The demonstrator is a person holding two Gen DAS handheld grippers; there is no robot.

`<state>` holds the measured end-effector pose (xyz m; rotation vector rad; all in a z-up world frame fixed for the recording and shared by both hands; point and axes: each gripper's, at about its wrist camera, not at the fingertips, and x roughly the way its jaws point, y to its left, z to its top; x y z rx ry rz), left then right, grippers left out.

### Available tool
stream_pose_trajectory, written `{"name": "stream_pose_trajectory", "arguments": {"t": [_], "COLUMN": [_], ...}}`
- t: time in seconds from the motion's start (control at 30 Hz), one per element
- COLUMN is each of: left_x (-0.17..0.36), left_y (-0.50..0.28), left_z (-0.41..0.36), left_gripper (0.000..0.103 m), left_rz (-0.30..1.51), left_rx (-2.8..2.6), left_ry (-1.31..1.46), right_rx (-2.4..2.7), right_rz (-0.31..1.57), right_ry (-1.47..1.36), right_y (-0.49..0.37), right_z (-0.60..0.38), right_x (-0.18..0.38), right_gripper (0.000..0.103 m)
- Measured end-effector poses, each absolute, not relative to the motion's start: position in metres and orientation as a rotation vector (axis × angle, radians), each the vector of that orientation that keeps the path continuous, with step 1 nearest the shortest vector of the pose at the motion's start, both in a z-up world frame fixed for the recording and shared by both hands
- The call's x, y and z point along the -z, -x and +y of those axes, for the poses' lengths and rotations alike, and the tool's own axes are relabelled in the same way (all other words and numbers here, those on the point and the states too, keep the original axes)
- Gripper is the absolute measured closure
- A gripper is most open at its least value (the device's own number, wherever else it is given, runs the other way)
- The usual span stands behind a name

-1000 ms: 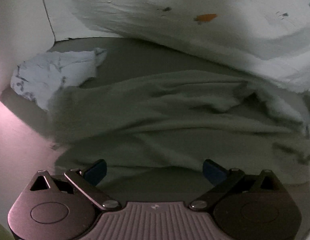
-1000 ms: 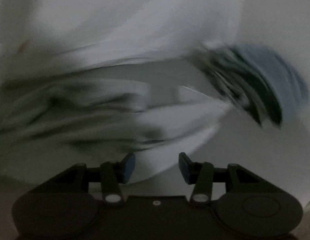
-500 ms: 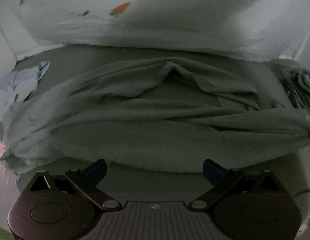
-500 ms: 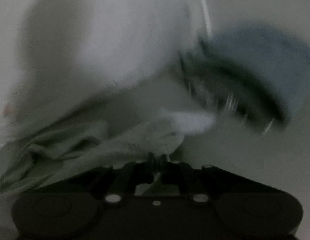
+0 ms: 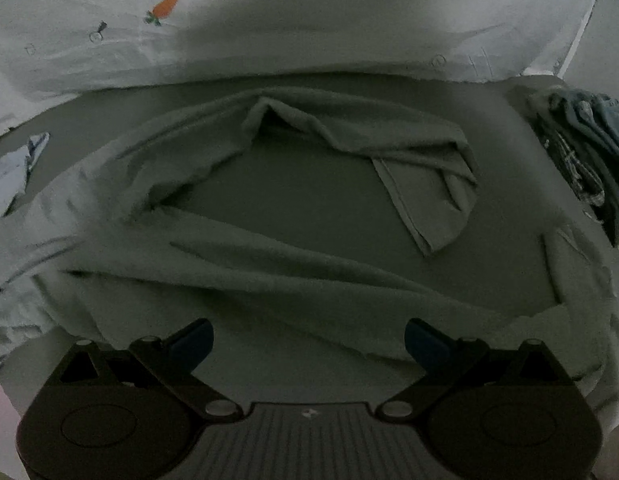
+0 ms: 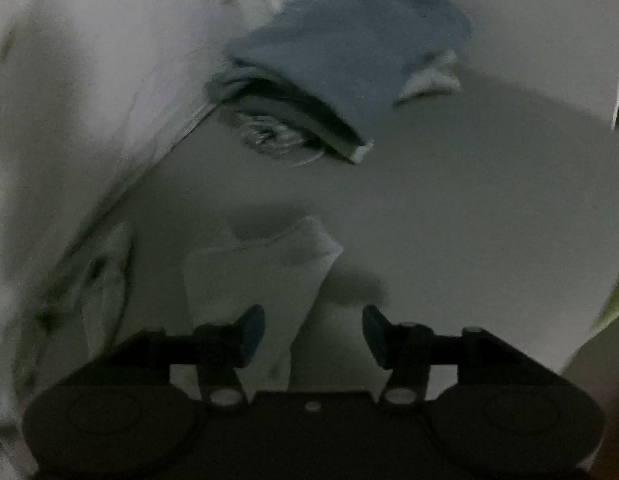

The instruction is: Fold clothes

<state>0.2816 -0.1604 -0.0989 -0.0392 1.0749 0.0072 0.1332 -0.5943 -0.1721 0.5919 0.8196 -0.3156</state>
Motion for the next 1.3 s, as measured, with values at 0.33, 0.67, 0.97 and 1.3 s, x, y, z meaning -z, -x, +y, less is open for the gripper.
{"name": "stream_pose_trajectory", "arguments": {"t": [0.33, 0.67, 0.97, 1.3], "left_x": [0.098, 0.097, 0.106, 0.107], "left_y": [-0.269, -0.262, -0.255, -0.262], "left_z": [-0.155, -0.122, -0.101, -0.097], "left_gripper": [0.002, 0.002, 0.002, 0.002], "left_rz": [1.069, 1.061, 1.097, 1.101], "left_rx": [-0.074, -0.202, -0.268, -0.268], "left_ry": [0.078, 0.171, 0.209, 0.153], "right_rx": [0.389, -0.361, -0.014, 0.09], "right_rz": [0.759, 0.601, 0.797, 0.79], "right_ry": [-0.558, -0.205, -0.317, -0.277], "right_y": [-0.197, -0.253, -0.284, -0.299], "right_z": [-0.575, -0.412, -0.492, -0.492], "right_x": [0.18, 0.096, 0.162, 0.19], "right_gripper": [0.101, 0.045, 0.04, 0.101]}}
